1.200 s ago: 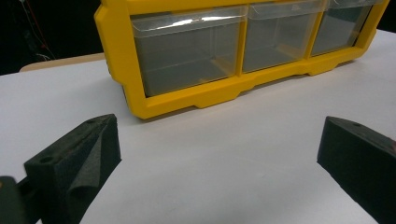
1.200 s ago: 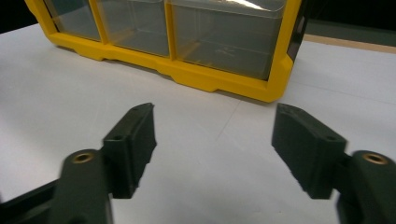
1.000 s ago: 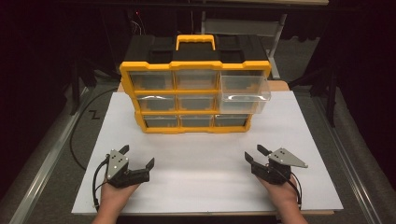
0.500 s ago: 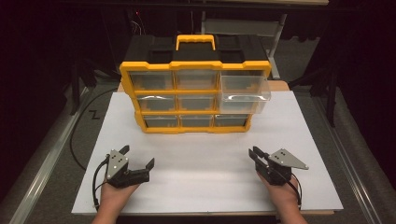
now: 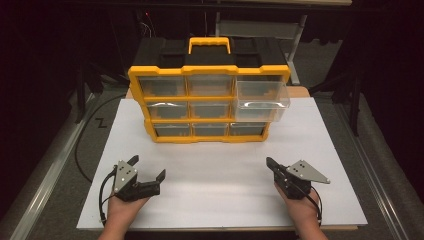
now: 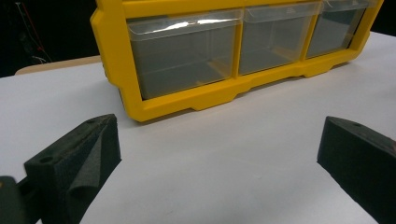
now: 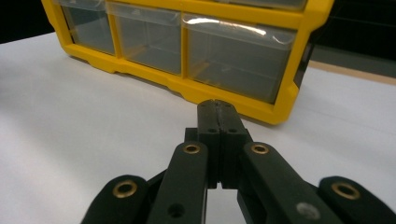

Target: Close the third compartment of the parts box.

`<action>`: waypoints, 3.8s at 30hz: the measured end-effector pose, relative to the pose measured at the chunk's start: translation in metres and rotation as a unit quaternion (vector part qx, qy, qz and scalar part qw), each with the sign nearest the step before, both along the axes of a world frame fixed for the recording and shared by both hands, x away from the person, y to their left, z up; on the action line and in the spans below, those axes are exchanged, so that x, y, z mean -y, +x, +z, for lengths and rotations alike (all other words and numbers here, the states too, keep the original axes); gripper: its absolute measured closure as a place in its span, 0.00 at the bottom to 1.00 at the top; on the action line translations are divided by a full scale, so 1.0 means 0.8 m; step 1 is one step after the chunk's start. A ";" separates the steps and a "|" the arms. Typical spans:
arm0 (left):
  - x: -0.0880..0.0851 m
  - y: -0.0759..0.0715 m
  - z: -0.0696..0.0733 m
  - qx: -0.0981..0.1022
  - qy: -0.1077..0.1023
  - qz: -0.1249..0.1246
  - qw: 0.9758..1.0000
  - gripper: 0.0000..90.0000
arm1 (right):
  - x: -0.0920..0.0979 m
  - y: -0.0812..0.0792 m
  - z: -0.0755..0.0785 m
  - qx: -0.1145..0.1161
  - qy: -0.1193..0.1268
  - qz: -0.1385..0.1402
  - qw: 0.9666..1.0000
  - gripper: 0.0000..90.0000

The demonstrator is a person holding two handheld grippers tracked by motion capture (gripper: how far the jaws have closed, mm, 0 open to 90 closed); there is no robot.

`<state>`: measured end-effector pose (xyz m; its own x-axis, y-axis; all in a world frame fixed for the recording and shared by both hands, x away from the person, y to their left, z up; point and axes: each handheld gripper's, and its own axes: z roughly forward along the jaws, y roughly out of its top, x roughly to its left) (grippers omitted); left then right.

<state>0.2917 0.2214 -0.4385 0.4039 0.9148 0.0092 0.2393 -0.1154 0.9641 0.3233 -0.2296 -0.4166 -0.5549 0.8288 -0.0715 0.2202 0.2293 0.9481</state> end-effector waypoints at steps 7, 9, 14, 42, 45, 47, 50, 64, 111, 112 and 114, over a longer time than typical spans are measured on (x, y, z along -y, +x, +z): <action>0.000 0.001 -0.001 -0.001 0.005 -0.001 1.000 0.00 | -0.008 -0.003 0.008 0.013 0.013 0.008 1.000 1.00; 0.000 0.001 -0.001 0.000 0.006 0.000 1.000 0.00 | -0.010 -0.003 0.010 0.013 0.017 0.009 1.000 1.00; 0.000 0.000 0.000 -0.001 0.002 0.001 1.000 0.00 | -0.020 -0.003 0.023 0.025 0.018 0.022 0.999 1.00; 0.000 -0.001 0.000 0.004 0.001 0.003 1.000 0.00 | -0.039 0.001 0.081 0.083 0.062 0.034 0.994 1.00; 0.000 -0.001 0.000 0.004 0.000 0.003 1.000 0.00 | -0.040 0.001 0.084 0.086 0.064 0.033 0.994 1.00; -0.001 -0.001 0.000 0.004 0.000 0.003 1.000 0.00 | -0.041 0.002 0.088 0.088 0.070 0.033 0.993 1.00; -0.001 -0.001 0.000 0.004 -0.002 0.004 1.000 0.00 | -0.043 0.002 0.096 0.094 0.071 0.032 0.993 1.00; -0.001 -0.001 0.000 0.003 -0.004 0.002 1.000 0.00 | -0.051 0.000 0.125 0.112 0.077 0.033 0.990 1.00; -0.002 -0.002 0.000 0.007 -0.009 -0.001 1.000 0.00 | -0.058 0.029 0.178 0.126 0.088 -0.004 0.988 1.00; -0.002 -0.002 0.000 0.007 -0.009 -0.001 1.000 0.00 | -0.058 0.030 0.180 0.127 0.088 -0.005 0.988 1.00; -0.003 -0.002 0.000 0.007 -0.009 0.000 1.000 0.00 | -0.059 0.032 0.181 0.128 0.086 -0.006 0.988 1.00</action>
<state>0.2902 0.2235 -0.4384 0.4029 0.9152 -0.0013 0.2258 -0.0981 0.9692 0.3486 -0.1821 -0.2715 -0.5275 0.8471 -0.0651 -0.0293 0.0585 0.9979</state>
